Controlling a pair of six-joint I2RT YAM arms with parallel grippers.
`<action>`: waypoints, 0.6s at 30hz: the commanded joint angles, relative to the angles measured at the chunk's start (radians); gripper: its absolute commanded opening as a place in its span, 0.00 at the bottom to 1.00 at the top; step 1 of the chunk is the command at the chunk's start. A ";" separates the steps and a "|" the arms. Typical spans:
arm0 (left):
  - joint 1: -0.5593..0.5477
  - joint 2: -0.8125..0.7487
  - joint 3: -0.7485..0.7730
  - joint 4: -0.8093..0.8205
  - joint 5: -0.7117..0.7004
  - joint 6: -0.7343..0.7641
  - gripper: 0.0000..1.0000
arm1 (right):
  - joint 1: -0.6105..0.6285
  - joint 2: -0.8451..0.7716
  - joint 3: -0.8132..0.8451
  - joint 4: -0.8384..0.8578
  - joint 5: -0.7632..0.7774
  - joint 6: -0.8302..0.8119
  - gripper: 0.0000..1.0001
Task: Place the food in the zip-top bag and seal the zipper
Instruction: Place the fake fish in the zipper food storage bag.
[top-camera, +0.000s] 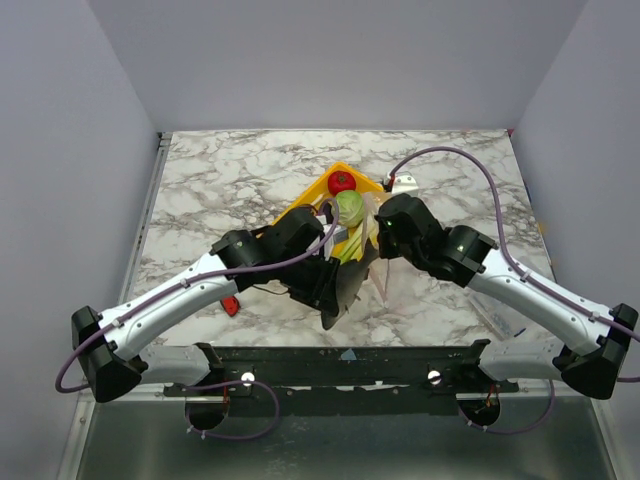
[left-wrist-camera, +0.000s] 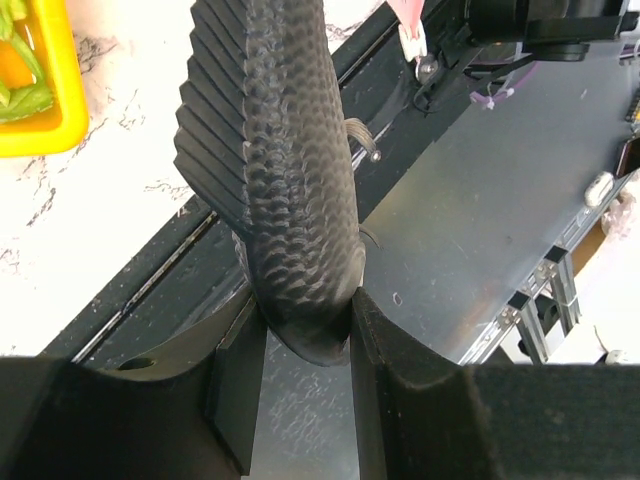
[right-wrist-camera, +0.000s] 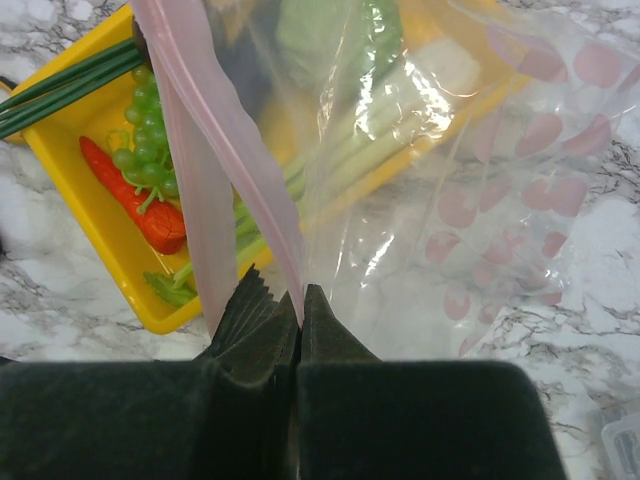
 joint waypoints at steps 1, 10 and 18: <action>-0.008 0.011 0.057 0.032 0.008 -0.025 0.00 | -0.001 0.010 0.008 0.047 -0.049 0.018 0.01; -0.007 0.012 0.046 0.231 0.025 -0.217 0.00 | 0.000 0.004 -0.042 0.101 -0.111 0.075 0.01; -0.007 -0.024 -0.002 0.409 -0.181 -0.337 0.00 | 0.000 -0.026 -0.073 0.125 -0.171 0.242 0.01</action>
